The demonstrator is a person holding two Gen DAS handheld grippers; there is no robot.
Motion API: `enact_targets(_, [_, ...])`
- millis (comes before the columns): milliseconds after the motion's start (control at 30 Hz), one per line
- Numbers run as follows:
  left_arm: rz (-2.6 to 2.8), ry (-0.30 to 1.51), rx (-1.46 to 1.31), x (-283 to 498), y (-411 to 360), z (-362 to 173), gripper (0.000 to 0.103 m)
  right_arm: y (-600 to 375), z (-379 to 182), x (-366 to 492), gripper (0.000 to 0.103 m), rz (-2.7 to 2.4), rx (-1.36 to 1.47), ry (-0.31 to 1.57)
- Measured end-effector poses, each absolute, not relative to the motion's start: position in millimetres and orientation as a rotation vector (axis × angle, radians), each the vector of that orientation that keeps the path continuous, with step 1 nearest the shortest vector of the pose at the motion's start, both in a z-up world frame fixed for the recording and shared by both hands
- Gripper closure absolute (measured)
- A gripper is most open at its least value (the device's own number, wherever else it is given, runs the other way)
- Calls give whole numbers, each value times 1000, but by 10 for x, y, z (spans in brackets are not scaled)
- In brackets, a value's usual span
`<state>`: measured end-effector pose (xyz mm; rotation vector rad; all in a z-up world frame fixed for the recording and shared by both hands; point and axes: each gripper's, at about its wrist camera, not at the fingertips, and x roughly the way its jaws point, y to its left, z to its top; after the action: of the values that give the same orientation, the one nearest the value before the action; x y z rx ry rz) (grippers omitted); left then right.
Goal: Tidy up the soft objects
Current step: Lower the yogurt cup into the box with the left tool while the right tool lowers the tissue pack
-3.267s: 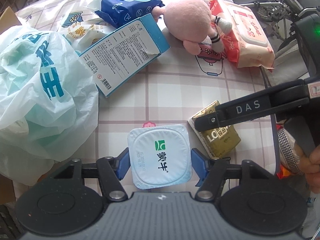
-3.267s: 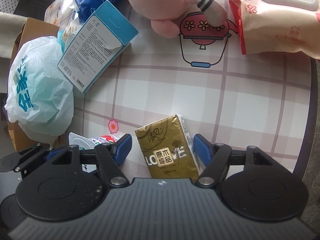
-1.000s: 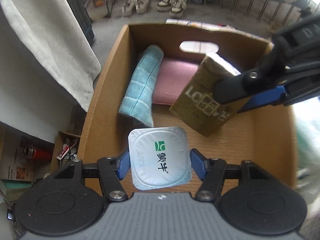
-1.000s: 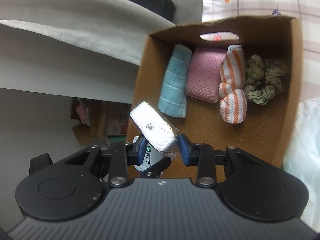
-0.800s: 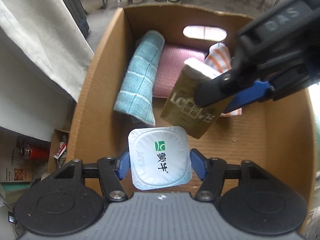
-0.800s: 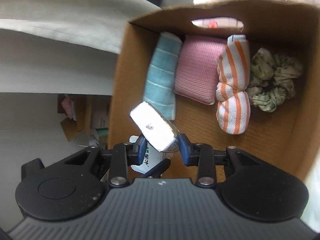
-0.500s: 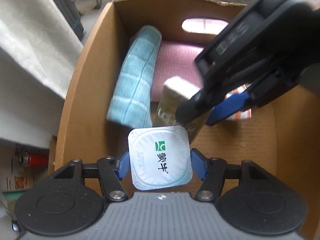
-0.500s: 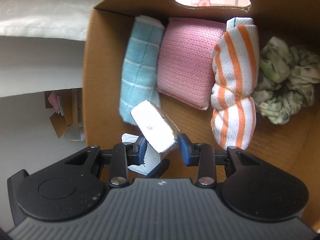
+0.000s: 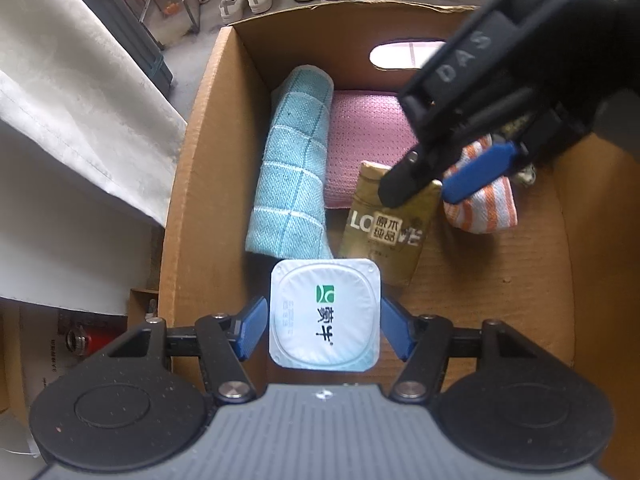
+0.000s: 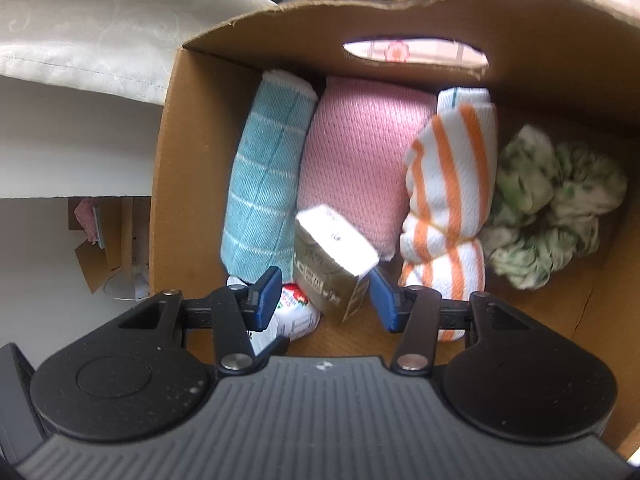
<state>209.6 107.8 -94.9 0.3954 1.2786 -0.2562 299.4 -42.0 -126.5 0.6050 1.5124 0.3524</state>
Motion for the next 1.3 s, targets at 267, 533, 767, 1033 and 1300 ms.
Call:
enact_targets(267, [-256, 1247, 432, 2060, 968, -990, 64, -353, -1290, 3024, 67, 363, 561, 1508])
enact_targets(533, [-228, 1220, 506, 2078, 955, -1053, 64, -206, -1374, 2999, 67, 370, 578, 1515])
enact_targets(767, [-221, 1221, 502, 2113, 961, -1054, 60, -149, -1519, 3004, 67, 383, 606, 1542])
enact_targets(1033, [-242, 1194, 463, 2054, 934, -845, 38, -320, -1341, 3028, 58, 376, 701, 1488])
enact_targets(1300, [-239, 1175, 356, 1910, 834, -548, 32, -750, -841, 2906, 41, 377, 840, 1345])
